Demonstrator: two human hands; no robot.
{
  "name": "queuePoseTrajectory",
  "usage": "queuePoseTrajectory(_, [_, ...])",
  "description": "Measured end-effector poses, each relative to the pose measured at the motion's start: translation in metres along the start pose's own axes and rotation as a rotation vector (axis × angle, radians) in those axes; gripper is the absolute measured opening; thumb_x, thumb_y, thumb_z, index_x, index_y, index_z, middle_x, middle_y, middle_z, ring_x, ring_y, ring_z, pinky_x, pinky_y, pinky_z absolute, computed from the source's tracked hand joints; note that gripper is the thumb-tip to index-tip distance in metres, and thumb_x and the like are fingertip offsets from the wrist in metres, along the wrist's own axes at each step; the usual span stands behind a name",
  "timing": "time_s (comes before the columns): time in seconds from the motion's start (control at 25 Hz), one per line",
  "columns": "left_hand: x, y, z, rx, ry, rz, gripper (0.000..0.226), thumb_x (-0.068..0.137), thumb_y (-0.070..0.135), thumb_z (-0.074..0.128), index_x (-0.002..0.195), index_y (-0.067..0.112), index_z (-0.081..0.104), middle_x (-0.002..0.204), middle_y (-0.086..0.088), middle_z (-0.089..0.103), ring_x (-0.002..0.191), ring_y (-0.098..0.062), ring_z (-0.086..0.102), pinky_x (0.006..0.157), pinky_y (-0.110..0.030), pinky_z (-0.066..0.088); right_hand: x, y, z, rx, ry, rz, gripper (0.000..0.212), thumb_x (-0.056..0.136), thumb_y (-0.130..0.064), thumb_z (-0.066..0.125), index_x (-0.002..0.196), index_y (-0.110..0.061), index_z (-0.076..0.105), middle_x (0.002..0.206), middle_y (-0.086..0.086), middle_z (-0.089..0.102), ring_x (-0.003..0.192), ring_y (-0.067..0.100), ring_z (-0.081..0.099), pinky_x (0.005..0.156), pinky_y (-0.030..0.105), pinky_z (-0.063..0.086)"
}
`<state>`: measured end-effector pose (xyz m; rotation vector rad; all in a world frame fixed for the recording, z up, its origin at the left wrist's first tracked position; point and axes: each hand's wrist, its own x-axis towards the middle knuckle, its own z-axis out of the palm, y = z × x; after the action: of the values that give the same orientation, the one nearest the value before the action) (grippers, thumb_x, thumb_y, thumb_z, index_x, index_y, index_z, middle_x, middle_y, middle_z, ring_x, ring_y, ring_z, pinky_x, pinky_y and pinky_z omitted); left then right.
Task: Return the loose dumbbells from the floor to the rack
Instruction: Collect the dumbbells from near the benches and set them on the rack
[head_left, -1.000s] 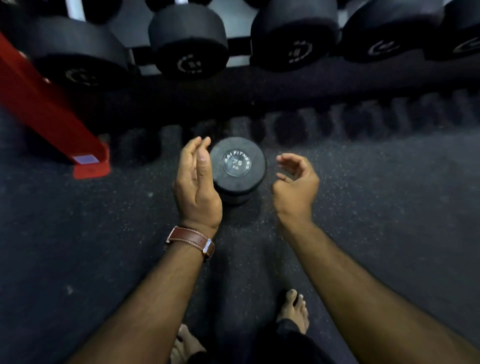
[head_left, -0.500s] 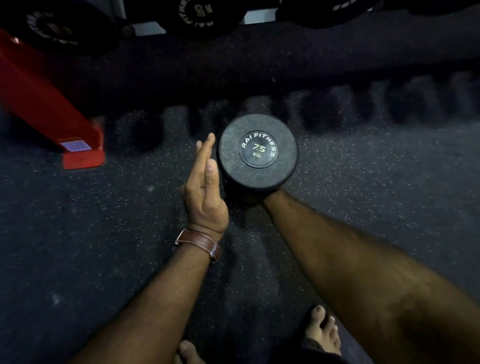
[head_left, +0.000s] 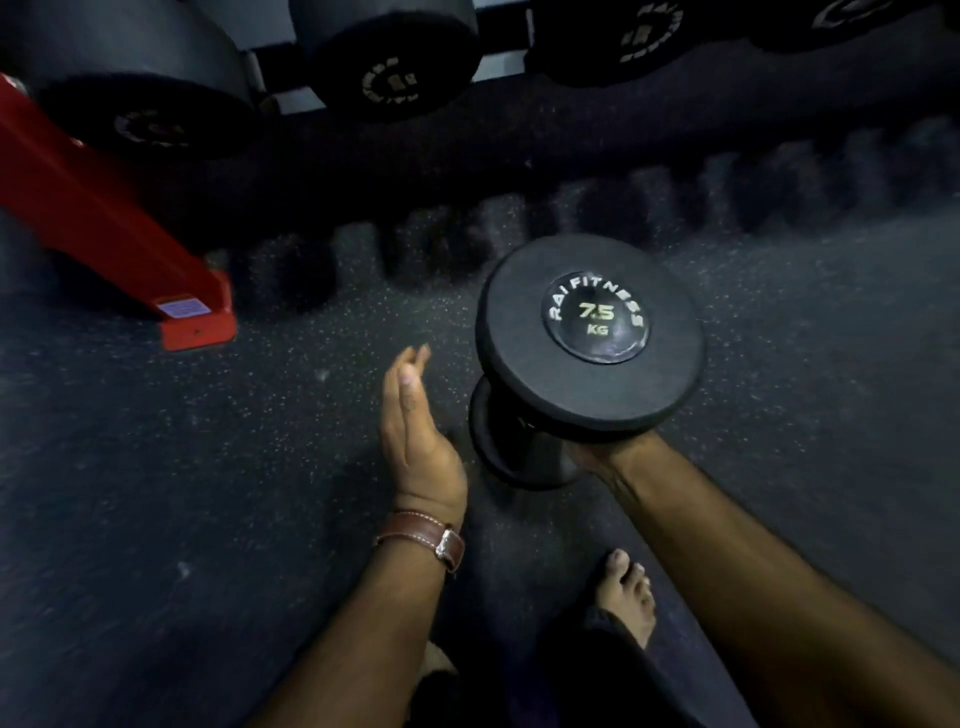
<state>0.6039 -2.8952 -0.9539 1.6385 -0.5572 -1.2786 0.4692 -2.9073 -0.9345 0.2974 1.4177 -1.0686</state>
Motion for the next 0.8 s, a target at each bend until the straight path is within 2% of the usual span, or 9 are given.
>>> queuePoseTrajectory(0.04, [-0.011,0.005,-0.001,-0.032,0.017,-0.120,0.072,0.087,0.064,0.039,0.135,0.013,0.055,0.137,-0.004,0.062,0.125,-0.009,0.056,0.111,-0.032,0.039,-0.015,-0.012,-0.001,-0.073,-0.099,0.017,0.039,0.108,-0.006,0.022,0.076,-0.015,0.042,0.077,0.002,0.045,0.067,0.011,0.045,0.056,0.017,0.046])
queuePoseTrajectory(0.08, [-0.024,0.016,0.003,-0.067,0.003,-0.280,0.063,0.089,0.062,0.045,0.130,0.016,0.060,0.134,-0.007,0.064,0.120,-0.013,0.060,0.109,-0.038,0.043,-0.039,-0.026,0.007,-0.119,-0.096,0.008,0.040,0.107,-0.004,0.021,0.074,-0.015,0.039,0.073,0.002,0.048,0.064,0.009,0.048,0.049,0.013,0.046])
queuePoseTrajectory(0.2, [-0.058,0.064,0.028,-0.429,-0.119,-0.746,0.059,0.085,0.066,0.050,0.121,0.023,0.067,0.124,-0.012,0.070,0.113,-0.031,0.064,0.102,-0.062,0.043,-0.091,-0.073,0.024,-0.296,-0.256,-0.082,0.037,0.104,0.001,0.029,0.072,-0.016,0.035,0.043,-0.001,0.053,0.039,0.003,0.052,0.036,0.011,0.040])
queuePoseTrajectory(0.28, [-0.079,0.108,0.046,-0.647,-0.147,-0.738,0.063,0.082,0.068,0.051,0.126,0.025,0.066,0.123,-0.014,0.070,0.116,-0.037,0.063,0.096,-0.069,0.043,-0.128,-0.097,0.049,-0.317,-0.330,-0.081,0.038,0.099,0.011,0.038,0.073,-0.017,0.038,0.060,0.000,0.052,0.056,0.007,0.052,0.046,0.008,0.040])
queuePoseTrajectory(0.4, [-0.113,0.180,0.056,-0.733,-0.149,-0.648,0.054,0.085,0.057,0.055,0.124,0.021,0.067,0.117,-0.014,0.073,0.106,-0.034,0.070,0.087,-0.055,0.055,-0.188,-0.132,0.081,-0.413,-0.380,-0.229,0.045,0.090,0.023,0.044,0.079,-0.020,0.043,0.083,-0.003,0.047,0.075,0.007,0.046,0.067,0.014,0.045])
queuePoseTrajectory(0.52, [-0.136,0.244,0.056,-0.755,-0.215,-0.613,0.031,0.082,0.033,0.059,0.092,0.011,0.078,0.087,-0.013,0.076,0.073,-0.026,0.075,0.065,-0.037,0.060,-0.232,-0.164,0.102,-0.497,-0.471,-0.236,0.042,0.096,0.017,0.037,0.077,-0.020,0.042,0.084,-0.005,0.046,0.074,0.003,0.047,0.058,0.006,0.047])
queuePoseTrajectory(0.6, [-0.141,0.292,0.056,-0.764,-0.289,-0.568,0.023,0.073,0.025,0.068,0.084,0.007,0.079,0.084,-0.013,0.075,0.070,-0.026,0.073,0.064,-0.035,0.060,-0.258,-0.183,0.130,-0.588,-0.499,-0.316,0.038,0.096,0.010,0.049,0.078,-0.023,0.046,0.085,-0.009,0.048,0.075,0.000,0.048,0.063,0.005,0.047])
queuePoseTrajectory(0.72, [-0.138,0.371,0.063,-0.747,-0.363,-0.487,0.044,0.044,0.017,0.082,0.085,0.002,0.076,0.082,-0.016,0.074,0.069,-0.028,0.073,0.064,-0.036,0.060,-0.303,-0.227,0.196,-0.695,-0.495,-0.484,0.030,0.088,-0.003,0.065,0.076,-0.029,0.056,0.079,-0.016,0.055,0.076,-0.003,0.051,0.077,0.015,0.045])
queuePoseTrajectory(0.8, [-0.132,0.418,0.071,-0.775,-0.384,-0.441,0.025,0.063,0.012,0.064,0.082,0.002,0.077,0.082,-0.016,0.074,0.068,-0.028,0.073,0.071,-0.037,0.057,-0.324,-0.258,0.240,-0.741,-0.519,-0.516,0.039,0.087,-0.001,0.063,0.063,-0.031,0.056,0.059,-0.019,0.054,0.060,-0.004,0.051,0.062,0.011,0.041])
